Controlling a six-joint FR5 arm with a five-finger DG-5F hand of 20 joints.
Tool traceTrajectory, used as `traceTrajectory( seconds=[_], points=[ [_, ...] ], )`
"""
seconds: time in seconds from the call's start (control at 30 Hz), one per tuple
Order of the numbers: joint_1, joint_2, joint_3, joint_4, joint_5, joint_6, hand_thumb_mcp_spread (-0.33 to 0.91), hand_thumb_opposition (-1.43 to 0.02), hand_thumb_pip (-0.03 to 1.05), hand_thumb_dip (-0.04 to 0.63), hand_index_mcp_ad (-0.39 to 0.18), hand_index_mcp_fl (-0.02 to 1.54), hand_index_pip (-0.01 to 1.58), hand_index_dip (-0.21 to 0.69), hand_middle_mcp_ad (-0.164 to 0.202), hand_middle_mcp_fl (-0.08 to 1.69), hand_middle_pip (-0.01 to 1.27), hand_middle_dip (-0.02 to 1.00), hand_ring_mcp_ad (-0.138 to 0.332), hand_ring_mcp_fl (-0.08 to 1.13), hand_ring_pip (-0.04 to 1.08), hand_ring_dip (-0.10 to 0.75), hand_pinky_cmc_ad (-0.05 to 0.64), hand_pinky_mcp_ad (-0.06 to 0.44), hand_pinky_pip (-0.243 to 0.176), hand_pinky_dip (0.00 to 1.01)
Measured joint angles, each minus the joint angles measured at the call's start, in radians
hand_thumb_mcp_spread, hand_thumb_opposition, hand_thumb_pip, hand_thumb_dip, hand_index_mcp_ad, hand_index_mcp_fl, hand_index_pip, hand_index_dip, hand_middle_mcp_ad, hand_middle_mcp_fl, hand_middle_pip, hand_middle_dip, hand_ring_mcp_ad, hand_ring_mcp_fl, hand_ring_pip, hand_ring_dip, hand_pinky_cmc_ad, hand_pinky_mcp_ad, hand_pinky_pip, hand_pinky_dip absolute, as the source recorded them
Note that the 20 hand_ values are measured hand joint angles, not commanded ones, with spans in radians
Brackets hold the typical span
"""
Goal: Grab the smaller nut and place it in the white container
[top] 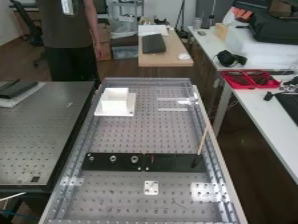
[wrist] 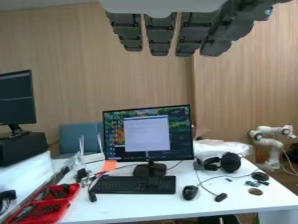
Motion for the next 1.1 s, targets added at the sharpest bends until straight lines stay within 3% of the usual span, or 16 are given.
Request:
traceTrajectory(
  seconds=[0.1, 0.17, 0.2, 0.33, 0.43, 0.5, 0.7, 0.8, 1.1],
  points=[
    [0.0, -0.001, -0.003, -0.001, 0.001, 0.003, 0.01, -0.06, 0.05, 0.0, -0.005, 0.02, 0.01, 0.016, 0.066, -0.02, 0.0, 0.02, 0.068, 0.01, 0.01, 0.016, 0.066, 0.051, 0.021, 0.02],
    [0.001, -0.001, -0.005, 0.001, 0.002, 0.006, 0.14, -0.26, 0.37, 0.003, -0.005, 0.02, 0.01, 0.049, 0.065, -0.01, 0.04, 0.04, 0.068, 0.0, 0.01, 0.019, 0.079, 0.086, 0.021, 0.04],
    [0.001, -0.001, -0.006, 0.003, 0.003, 0.007, 0.16, -0.31, 0.41, 0.017, -0.005, 0.02, 0.0, 0.063, 0.065, -0.01, 0.05, 0.05, 0.068, 0.0, 0.01, 0.024, 0.099, 0.101, 0.014, 0.05],
    [0.001, 0.0, -0.008, 0.006, 0.003, 0.009, 0.17, -0.52, 0.41, 0.019, -0.023, 0.02, 0.03, 0.143, 0.065, -0.02, 0.09, 0.13, 0.075, 0.0, 0.03, 0.056, 0.248, 0.23, -0.028, 0.12],
    [0.001, 0.001, -0.009, 0.008, 0.004, 0.009, 0.17, -0.6, 0.47, 0.019, -0.024, 0.02, 0.05, 0.176, 0.065, -0.01, 0.11, 0.16, 0.106, 0.0, 0.05, 0.072, 0.325, 0.293, -0.024, 0.16],
    [0.001, 0.001, -0.01, 0.008, 0.005, 0.009, 0.17, -0.62, 0.47, 0.016, -0.021, 0.02, 0.05, 0.201, 0.068, -0.01, 0.11, 0.18, 0.126, 0.0, 0.05, 0.086, 0.358, 0.312, -0.051, 0.18],
    [0.004, 0.002, -0.019, 0.009, 0.02, -0.007, 0.17, -0.67, 0.48, 0.016, -0.021, 0.02, 0.05, 0.225, 0.07, -0.01, 0.12, 0.19, 0.152, -0.01, 0.08, 0.101, 0.417, 0.332, -0.063, 0.2],
    [0.005, 0.004, -0.033, 0.017, 0.027, -0.01, 0.17, -0.7, 0.55, 0.016, -0.021, 0.02, 0.07, 0.227, 0.07, -0.01, 0.12, 0.19, 0.152, -0.01, 0.08, 0.101, 0.412, 0.342, -0.073, 0.2],
    [-0.01, 0.027, -0.109, 0.057, 0.009, -0.015, 0.17, -0.71, 0.56, 0.016, -0.021, 0.02, 0.07, 0.237, 0.068, -0.01, 0.13, 0.2, 0.152, -0.01, 0.08, 0.101, 0.429, 0.342, -0.075, 0.23]
  ],
)
